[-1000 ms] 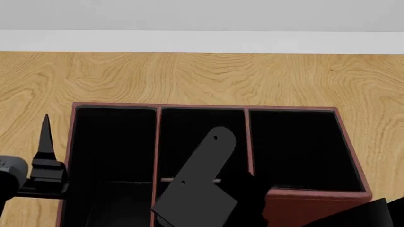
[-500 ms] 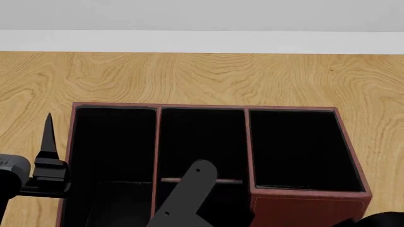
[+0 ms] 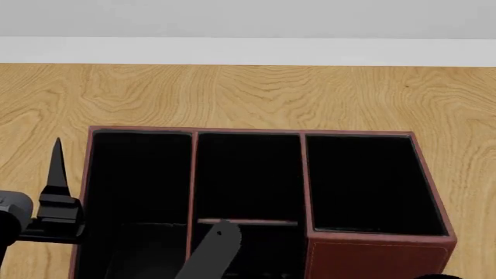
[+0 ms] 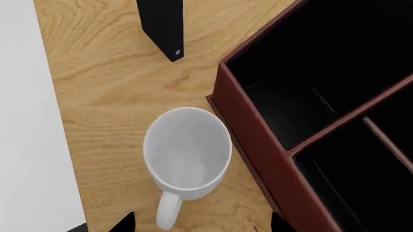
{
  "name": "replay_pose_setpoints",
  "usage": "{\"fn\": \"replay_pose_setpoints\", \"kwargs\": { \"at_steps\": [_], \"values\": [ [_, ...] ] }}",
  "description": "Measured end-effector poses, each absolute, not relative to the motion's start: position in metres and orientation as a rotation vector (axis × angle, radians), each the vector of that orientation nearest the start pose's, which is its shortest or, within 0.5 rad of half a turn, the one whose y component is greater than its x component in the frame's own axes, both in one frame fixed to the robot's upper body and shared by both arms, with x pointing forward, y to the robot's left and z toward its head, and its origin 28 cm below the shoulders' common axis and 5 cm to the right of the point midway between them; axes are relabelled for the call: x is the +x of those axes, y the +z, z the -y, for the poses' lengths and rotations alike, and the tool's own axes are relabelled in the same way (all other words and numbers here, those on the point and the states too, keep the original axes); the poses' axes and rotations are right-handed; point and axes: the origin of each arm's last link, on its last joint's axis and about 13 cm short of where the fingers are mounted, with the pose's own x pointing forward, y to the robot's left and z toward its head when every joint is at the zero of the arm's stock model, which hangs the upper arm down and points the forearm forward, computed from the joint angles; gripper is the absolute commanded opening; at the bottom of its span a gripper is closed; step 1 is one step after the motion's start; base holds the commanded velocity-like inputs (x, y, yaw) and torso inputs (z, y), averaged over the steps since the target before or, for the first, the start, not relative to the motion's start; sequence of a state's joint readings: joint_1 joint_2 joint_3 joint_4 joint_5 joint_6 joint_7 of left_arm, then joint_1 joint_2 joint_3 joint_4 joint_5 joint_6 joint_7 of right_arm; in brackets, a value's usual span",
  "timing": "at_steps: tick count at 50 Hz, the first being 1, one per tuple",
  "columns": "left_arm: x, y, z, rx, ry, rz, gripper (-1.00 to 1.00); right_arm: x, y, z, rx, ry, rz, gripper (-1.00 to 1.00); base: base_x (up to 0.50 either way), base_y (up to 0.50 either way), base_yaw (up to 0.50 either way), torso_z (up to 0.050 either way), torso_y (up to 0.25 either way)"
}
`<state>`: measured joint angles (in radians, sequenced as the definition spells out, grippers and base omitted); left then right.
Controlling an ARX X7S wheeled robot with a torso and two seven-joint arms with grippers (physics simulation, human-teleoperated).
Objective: Pick up the white mug and place it to the right of the caddy.
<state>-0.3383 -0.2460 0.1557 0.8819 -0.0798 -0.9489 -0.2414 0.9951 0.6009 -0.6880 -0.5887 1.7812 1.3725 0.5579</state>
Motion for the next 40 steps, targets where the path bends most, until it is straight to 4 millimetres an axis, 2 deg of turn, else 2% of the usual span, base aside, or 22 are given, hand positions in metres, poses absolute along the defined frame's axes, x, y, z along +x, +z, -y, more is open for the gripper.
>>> {"fn": "replay_pose_setpoints", "kwargs": {
  "at_steps": [40],
  "values": [
    [0.207, 0.188, -0.213, 0.204, 0.066, 0.272, 1.00, 0.201, 0.167, 0.058, -0.465, 1.070, -0.702, 1.00, 0.00, 0.00, 0.00, 0.000, 0.000]
  ]
}}
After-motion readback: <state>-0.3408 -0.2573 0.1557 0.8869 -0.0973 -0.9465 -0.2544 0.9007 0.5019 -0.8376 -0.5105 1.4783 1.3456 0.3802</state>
